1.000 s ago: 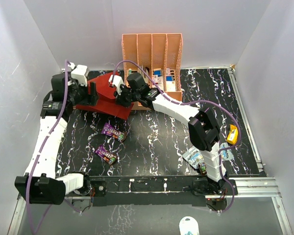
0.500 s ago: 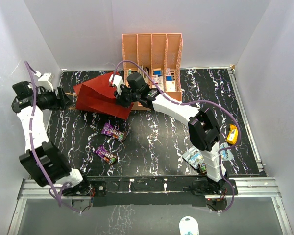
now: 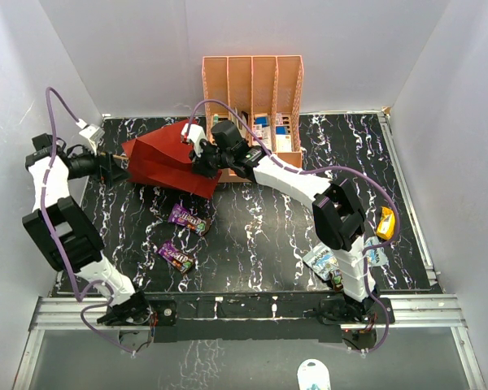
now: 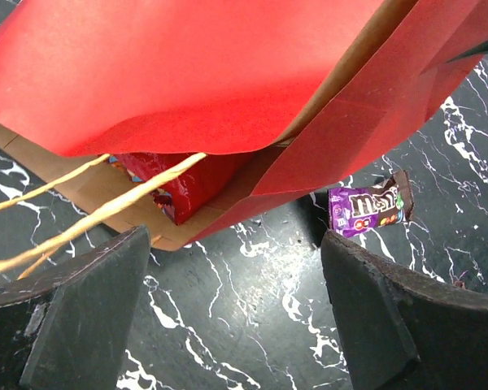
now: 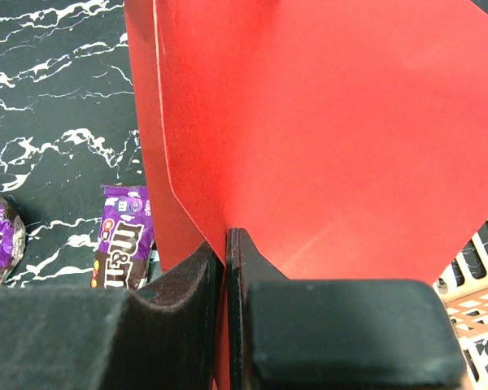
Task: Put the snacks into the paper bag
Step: Adjust the paper bag at the center of the board.
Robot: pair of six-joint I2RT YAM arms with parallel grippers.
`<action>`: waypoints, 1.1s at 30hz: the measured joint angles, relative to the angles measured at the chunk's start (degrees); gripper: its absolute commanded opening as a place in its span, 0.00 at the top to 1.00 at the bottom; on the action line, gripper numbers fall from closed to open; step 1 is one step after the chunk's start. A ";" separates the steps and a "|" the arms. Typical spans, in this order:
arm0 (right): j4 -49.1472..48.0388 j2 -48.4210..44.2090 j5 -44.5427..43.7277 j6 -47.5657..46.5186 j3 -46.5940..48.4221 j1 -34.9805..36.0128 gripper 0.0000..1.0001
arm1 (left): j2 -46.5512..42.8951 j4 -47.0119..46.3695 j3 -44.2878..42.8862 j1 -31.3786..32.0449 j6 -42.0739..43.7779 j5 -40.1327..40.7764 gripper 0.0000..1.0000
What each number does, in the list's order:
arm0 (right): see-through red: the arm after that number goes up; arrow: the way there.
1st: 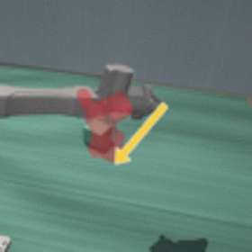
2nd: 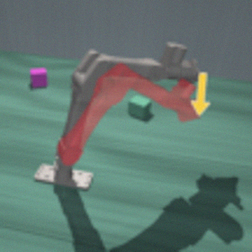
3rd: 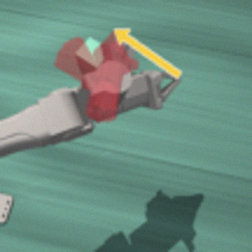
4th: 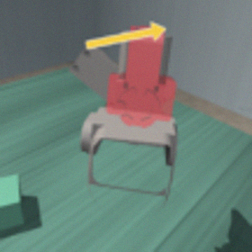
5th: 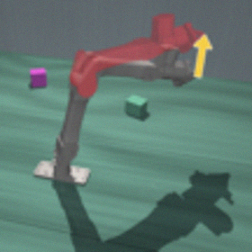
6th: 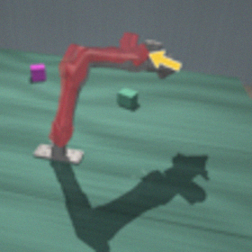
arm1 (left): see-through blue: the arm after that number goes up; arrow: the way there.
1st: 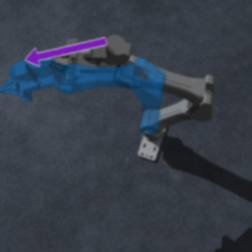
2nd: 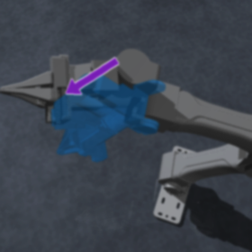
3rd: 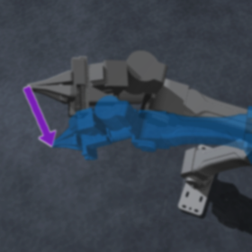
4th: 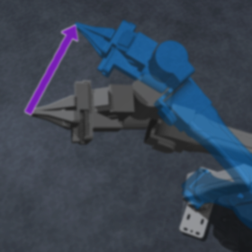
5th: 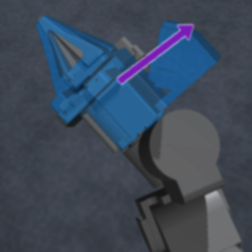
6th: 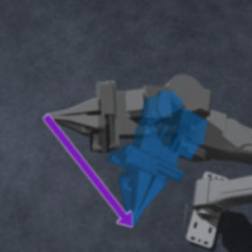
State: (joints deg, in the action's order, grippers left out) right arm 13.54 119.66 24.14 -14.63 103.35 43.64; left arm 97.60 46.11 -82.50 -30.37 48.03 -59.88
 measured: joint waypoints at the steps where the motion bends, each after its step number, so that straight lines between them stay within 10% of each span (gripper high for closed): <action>1: 0.00 0.00 0.02 0.00 0.00 0.00 0.92 | 1.09 0.92 -0.74 0.00 1.51 -0.76 0.14; 14: 0.11 0.11 0.42 0.26 0.15 0.00 0.92 | 10.60 17.79 -9.64 2.97 17.44 -6.78 0.22; 33: 1.66 1.53 1.11 1.20 0.37 0.11 0.91 | 15.58 34.12 -16.22 5.53 29.59 -9.07 0.84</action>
State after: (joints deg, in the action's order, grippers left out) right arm 15.20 121.19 25.26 -13.43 103.72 43.75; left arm 113.19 80.23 -98.72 -24.84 77.62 -68.95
